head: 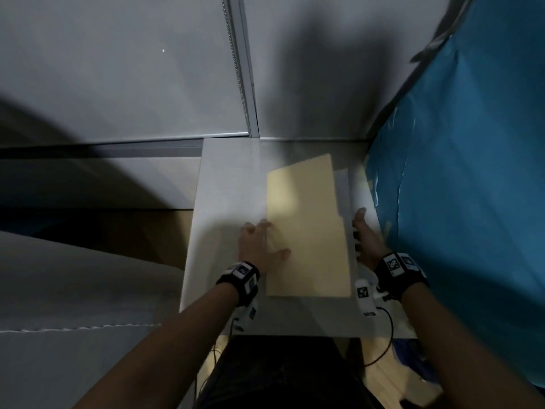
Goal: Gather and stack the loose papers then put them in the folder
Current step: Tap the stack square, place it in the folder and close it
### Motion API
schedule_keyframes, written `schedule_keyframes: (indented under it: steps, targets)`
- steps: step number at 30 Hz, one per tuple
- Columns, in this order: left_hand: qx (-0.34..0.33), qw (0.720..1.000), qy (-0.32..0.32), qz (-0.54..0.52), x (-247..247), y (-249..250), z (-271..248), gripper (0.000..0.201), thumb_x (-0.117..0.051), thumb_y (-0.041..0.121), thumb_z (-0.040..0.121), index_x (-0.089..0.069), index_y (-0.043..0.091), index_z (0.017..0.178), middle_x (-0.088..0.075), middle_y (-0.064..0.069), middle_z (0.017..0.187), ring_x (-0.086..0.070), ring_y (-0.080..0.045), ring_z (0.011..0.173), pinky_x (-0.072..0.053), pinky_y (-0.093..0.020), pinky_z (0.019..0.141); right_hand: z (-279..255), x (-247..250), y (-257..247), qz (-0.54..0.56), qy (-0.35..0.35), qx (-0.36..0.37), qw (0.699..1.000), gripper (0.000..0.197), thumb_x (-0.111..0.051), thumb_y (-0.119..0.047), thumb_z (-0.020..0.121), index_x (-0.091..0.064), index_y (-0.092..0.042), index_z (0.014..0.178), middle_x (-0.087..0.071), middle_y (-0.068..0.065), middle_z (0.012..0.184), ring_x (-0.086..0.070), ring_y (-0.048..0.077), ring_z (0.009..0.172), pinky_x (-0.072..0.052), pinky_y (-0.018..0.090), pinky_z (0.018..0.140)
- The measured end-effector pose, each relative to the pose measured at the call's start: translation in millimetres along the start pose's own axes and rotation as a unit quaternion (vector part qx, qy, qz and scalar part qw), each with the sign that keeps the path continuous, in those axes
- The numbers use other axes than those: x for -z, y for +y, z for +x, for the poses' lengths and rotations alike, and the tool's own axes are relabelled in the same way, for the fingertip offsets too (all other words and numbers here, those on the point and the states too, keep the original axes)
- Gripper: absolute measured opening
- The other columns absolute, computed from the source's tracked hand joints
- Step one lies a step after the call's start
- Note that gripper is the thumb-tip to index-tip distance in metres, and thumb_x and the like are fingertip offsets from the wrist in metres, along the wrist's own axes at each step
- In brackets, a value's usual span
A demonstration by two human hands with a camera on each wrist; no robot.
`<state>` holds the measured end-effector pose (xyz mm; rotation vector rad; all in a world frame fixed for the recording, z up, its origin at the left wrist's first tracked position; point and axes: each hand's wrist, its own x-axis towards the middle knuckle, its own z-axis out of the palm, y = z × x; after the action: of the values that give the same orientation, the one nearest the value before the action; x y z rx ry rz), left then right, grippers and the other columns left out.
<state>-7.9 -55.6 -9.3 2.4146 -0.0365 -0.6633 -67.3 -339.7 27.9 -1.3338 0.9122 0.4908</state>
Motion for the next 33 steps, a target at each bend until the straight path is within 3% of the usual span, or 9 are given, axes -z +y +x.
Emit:
schedule_keyframes:
  steps: [2, 7, 11, 13, 15, 19, 22, 26, 33]
  targets:
    - [0.053, 0.998, 0.01, -0.013, -18, -1, -2, 0.114, -0.092, 0.057, 0.063, -0.035, 0.027, 0.157, -0.036, -0.006, 0.145, -0.04, -0.033, 0.136, -0.044, -0.043, 0.113, 4, -3, 4, -0.027, -0.029, -0.003, 0.999, 0.108, -0.039, -0.102, 0.062, -0.049, -0.031, 0.143, -0.054, -0.002, 0.133, -0.06, 0.017, 0.117, -0.051, 0.047, 0.1]
    - [0.069, 0.992, 0.061, -0.085, -35, -4, -7, 0.102, -0.096, 0.041, 0.064, -0.043, 0.026, 0.149, -0.039, -0.003, 0.134, -0.052, -0.032, 0.128, -0.053, -0.051, 0.105, 10, -35, 18, -0.286, 0.02, 0.027, 0.958, 0.113, -0.029, -0.09, 0.077, 0.017, -0.025, 0.158, 0.003, 0.01, 0.168, -0.014, 0.031, 0.154, -0.018, 0.049, 0.123]
    - [0.094, 0.975, 0.106, -0.168, -32, -10, -13, 0.077, -0.094, 0.025, 0.073, -0.054, 0.018, 0.139, -0.054, -0.003, 0.126, -0.064, -0.027, 0.111, -0.058, -0.048, 0.099, 20, -58, 33, -0.334, 0.083, 0.051, 0.938, 0.102, -0.036, -0.073, 0.093, 0.025, -0.02, 0.156, 0.008, 0.016, 0.167, -0.009, 0.036, 0.154, -0.015, 0.052, 0.123]
    - [0.109, 0.972, 0.092, -0.189, -26, -14, -17, 0.061, -0.094, 0.026, 0.075, -0.062, 0.017, 0.127, -0.067, -0.001, 0.12, -0.069, -0.026, 0.106, -0.061, -0.045, 0.093, 19, -57, 34, -0.315, 0.079, 0.075, 0.943, 0.087, -0.04, -0.053, 0.103, 0.015, -0.015, 0.159, -0.004, 0.017, 0.167, -0.018, 0.035, 0.152, -0.019, 0.046, 0.122]
    - [0.119, 0.969, 0.075, -0.201, -18, -17, -20, 0.052, -0.092, 0.025, 0.079, -0.066, 0.014, 0.123, -0.072, 0.002, 0.114, -0.07, -0.022, 0.099, -0.06, -0.036, 0.086, 22, -48, 35, -0.276, 0.089, 0.103, 0.951, 0.071, -0.054, -0.03, 0.102, -0.017, -0.008, 0.159, -0.035, 0.017, 0.158, -0.043, 0.033, 0.139, -0.036, 0.038, 0.112]
    - [0.116, 0.954, 0.122, -0.248, 9, -25, -15, 0.052, -0.091, 0.018, 0.08, -0.065, 0.016, 0.125, -0.072, 0.001, 0.114, -0.069, -0.019, 0.099, -0.056, -0.032, 0.082, 24, -45, 31, -0.22, 0.153, 0.135, 0.954, 0.048, -0.083, -0.017, 0.079, -0.061, -0.004, 0.12, -0.07, 0.016, 0.11, -0.067, 0.03, 0.102, -0.057, 0.041, 0.092]
    - [0.09, 0.95, 0.176, -0.241, 33, -35, 0, 0.061, -0.09, 0.011, 0.081, -0.062, 0.018, 0.134, -0.065, 0.003, 0.117, -0.065, -0.018, 0.103, -0.054, -0.032, 0.088, 29, -74, 13, -0.214, 0.135, 0.184, 0.95, 0.044, -0.084, -0.016, 0.078, -0.063, -0.008, 0.115, -0.07, 0.009, 0.095, -0.068, 0.027, 0.09, -0.06, 0.042, 0.086]
    - [0.058, 0.956, 0.225, -0.18, 63, -59, 30, 0.06, -0.095, 0.019, 0.076, -0.069, 0.013, 0.13, -0.062, -0.006, 0.128, -0.066, -0.029, 0.118, -0.055, -0.039, 0.104, 46, -125, -16, -0.209, 0.078, 0.221, 0.95, 0.045, -0.08, -0.013, 0.081, -0.062, -0.007, 0.121, -0.07, 0.009, 0.107, -0.067, 0.026, 0.091, -0.059, 0.037, 0.081]
    - [0.085, 0.987, 0.139, -0.012, 92, -91, 64, 0.103, -0.099, 0.039, 0.068, -0.05, 0.019, 0.156, -0.04, -0.008, 0.165, -0.035, -0.029, 0.153, -0.033, -0.038, 0.123, 77, -173, -35, -0.243, 0.009, 0.214, 0.946, 0.032, -0.08, -0.013, 0.081, -0.066, -0.006, 0.109, -0.072, 0.011, 0.106, -0.069, 0.028, 0.094, -0.058, 0.04, 0.085]
